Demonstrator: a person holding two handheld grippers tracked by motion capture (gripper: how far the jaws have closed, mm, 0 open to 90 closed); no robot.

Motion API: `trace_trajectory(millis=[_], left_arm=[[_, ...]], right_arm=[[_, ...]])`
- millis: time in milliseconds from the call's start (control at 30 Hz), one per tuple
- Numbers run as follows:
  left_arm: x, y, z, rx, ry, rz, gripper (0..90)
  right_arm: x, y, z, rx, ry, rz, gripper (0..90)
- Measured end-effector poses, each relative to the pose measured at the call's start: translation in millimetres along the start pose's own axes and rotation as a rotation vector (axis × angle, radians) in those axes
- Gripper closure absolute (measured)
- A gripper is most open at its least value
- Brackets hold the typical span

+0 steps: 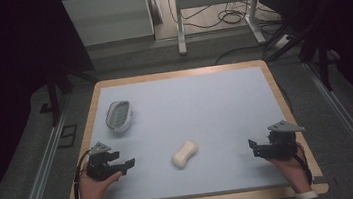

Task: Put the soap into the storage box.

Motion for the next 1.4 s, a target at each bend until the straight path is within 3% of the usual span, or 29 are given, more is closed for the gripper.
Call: trace_trajectory(millis=[233, 400, 567, 900, 1100, 1400], left_arm=[[0.9, 2.4, 0.1, 0.012, -0.005, 0.01, 25.2], [4.4, 3.6, 0.6, -0.006, -0.008, -0.002, 25.0], [10.1, 1.4, 1.7, 0.01, -0.017, -0.009, 25.0], [20.0, 8.7, -3.3, 0.019, -0.04, 0.015, 25.1], [33.6, 9.4, -11.9, 0.036, -0.028, 0.03, 25.1], [45.3, 25.4, -8.7, 0.029, -0.054, 0.07, 26.3]], right_arm=[[-0.8, 0.1, 0.8, -0.005, -0.01, 0.0, 4.0], [-1.8, -0.9, 1.7, -0.002, -0.018, -0.005, 4.0], [-1.0, -1.1, 0.9, -0.002, -0.017, -0.005, 4.3], [-2.9, -1.5, 1.5, -0.005, -0.028, -0.012, 4.7], [-3.2, -1.7, 1.6, -0.005, -0.029, -0.015, 4.7], [-4.2, -1.6, 2.7, -0.004, -0.035, -0.016, 5.1]])
Point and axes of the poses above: each handheld gripper's, and its own axes: z roughly forward along the jaws, x roughly out of its top, y roughly to its right, the point moved 9 cm from there along z, roughly forward along the jaws, and after that the axes turned 5 degrees about -z, right-handed, at the moved point
